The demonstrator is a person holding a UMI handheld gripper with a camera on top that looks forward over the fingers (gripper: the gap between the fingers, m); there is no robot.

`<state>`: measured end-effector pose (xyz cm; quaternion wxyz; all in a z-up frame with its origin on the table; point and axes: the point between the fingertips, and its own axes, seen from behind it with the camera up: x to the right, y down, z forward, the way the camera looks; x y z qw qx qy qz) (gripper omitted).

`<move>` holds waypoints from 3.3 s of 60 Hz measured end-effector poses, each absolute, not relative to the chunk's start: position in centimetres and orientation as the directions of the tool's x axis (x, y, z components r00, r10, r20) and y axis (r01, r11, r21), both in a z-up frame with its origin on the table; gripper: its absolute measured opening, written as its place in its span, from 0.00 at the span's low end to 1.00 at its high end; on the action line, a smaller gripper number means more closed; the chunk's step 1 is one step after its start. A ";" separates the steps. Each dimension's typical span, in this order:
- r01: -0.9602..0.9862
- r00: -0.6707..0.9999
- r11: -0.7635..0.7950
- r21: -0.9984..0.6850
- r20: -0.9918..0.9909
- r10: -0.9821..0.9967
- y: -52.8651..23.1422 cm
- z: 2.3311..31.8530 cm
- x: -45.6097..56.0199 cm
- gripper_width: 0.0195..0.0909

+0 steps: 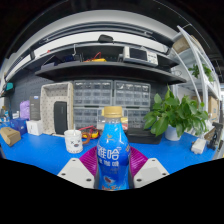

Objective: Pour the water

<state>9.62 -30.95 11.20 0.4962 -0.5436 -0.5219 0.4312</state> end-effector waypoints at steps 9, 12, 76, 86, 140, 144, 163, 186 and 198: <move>0.151 0.084 0.057 -0.987 0.070 0.994 -31.3 11.2 9.3 0.22; 0.167 0.070 0.074 -0.983 0.087 0.994 -31.5 11.2 9.1 0.22; 0.101 -0.060 0.784 0.612 0.791 -0.609 -38.5 16.0 -11.0 0.23; 0.095 -0.070 0.762 0.641 0.768 -0.637 -38.8 15.3 -11.8 0.23; 0.174 -0.094 0.119 -0.977 0.104 0.990 -33.2 12.4 -11.8 0.23; 0.171 -0.108 0.060 -0.983 0.042 0.993 -33.0 11.6 -12.0 0.24; 0.109 -0.088 0.006 -0.994 -0.004 0.996 -32.1 10.7 -11.5 0.38; 0.147 -0.046 -0.096 -0.985 -0.103 0.994 -32.3 11.5 -3.1 0.88; 0.193 0.035 -0.010 -0.981 -0.003 0.999 -34.1 10.7 4.2 0.88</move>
